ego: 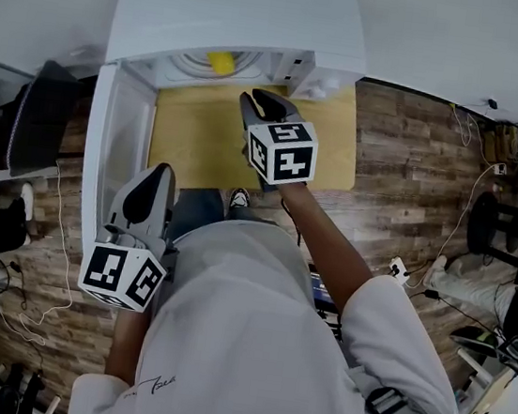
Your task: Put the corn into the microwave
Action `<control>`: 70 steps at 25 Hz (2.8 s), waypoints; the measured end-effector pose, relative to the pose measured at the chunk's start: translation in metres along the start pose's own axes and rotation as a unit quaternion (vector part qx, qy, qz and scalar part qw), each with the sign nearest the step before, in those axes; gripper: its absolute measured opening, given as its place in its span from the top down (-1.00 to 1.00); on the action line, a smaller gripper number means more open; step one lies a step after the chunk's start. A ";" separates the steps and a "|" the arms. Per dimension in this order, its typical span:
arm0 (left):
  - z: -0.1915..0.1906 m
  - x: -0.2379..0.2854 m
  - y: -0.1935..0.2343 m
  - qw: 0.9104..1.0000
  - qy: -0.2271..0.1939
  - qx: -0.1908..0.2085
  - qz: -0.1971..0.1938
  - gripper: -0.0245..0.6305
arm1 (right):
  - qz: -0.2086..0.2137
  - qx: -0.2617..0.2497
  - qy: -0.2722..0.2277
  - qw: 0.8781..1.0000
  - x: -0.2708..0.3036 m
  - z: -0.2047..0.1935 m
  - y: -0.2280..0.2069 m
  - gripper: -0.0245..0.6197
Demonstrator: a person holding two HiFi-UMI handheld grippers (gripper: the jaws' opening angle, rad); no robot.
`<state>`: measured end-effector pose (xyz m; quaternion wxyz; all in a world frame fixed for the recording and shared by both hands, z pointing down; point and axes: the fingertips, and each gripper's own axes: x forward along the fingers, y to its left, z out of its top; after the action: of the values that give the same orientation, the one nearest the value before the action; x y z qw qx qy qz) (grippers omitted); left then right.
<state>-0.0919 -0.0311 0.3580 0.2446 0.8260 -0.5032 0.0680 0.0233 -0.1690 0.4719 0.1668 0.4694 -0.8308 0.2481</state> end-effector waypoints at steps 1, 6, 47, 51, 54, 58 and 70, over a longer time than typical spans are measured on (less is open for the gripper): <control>-0.001 -0.001 0.001 1.000 -0.001 -0.002 0.002 0.96 | 0.002 0.000 0.002 1.000 -0.003 -0.002 0.000 0.67; -0.004 -0.003 0.005 1.000 -0.005 -0.013 0.011 0.96 | 0.014 0.002 0.007 1.000 -0.019 -0.007 0.003 0.77; -0.021 -0.012 0.014 0.999 0.017 -0.014 0.044 0.96 | 0.029 0.044 -0.029 0.998 -0.142 -0.007 0.017 0.89; -0.021 -0.022 0.021 0.998 0.015 -0.030 0.057 0.96 | 0.028 0.043 -0.030 0.998 -0.152 -0.004 0.020 0.89; -0.019 -0.024 0.024 0.998 0.014 -0.028 0.058 0.96 | 0.030 0.041 -0.027 0.998 -0.154 -0.004 0.022 0.89; -0.018 -0.021 0.024 0.998 0.012 -0.021 0.061 0.96 | 0.035 0.029 -0.027 0.999 -0.154 -0.002 0.023 0.89; -0.028 -0.016 0.019 0.998 0.030 -0.028 0.050 0.96 | 0.044 -0.002 -0.006 0.999 -0.147 -0.004 0.030 0.89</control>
<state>-0.1119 -0.0121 0.3830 0.2790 0.7904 -0.5378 0.0904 0.0718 -0.0506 0.3927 0.1515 0.4332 -0.8524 0.2506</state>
